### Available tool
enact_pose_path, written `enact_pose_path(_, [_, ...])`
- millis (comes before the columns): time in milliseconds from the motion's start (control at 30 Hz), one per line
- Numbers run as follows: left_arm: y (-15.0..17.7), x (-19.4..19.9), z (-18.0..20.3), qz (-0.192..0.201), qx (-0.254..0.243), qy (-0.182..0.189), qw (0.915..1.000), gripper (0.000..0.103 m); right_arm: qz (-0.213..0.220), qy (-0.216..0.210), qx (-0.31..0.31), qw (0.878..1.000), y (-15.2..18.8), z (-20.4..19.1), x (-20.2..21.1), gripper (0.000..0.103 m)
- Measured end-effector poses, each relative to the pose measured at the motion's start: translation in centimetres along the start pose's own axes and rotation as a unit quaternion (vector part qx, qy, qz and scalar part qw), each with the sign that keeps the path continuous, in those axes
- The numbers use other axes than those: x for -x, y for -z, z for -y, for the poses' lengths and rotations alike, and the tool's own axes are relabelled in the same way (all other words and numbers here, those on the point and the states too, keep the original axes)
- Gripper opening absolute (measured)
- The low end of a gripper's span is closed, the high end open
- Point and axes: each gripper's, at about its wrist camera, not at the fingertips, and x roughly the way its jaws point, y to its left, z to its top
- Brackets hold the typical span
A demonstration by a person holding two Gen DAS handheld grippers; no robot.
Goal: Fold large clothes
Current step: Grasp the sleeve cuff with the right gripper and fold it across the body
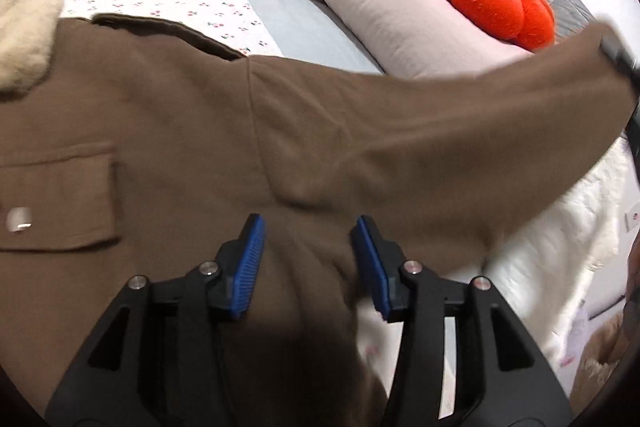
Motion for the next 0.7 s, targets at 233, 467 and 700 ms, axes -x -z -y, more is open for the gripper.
enact_pose_path(233, [-0.9,11.7,-5.1,0.067,0.000,-0.054,0.9963,0.079,-0.035,-0.115,0.087,0.989,0.3,-14.5,-0.3,0.005])
enact_pose_path(467, [0.9,22.6,-16.1,0.115,0.074,-0.129,0.9822,0.081,-0.112,-0.193,0.167,0.960,7.8,-27.8,-3.7,0.006])
enact_pose_path(700, [5.0,27.0,-25.1,0.125,0.128,-0.179,0.9676,0.081,-0.259,-0.237,0.173,0.920,20.4,-35.5,-10.0,0.014])
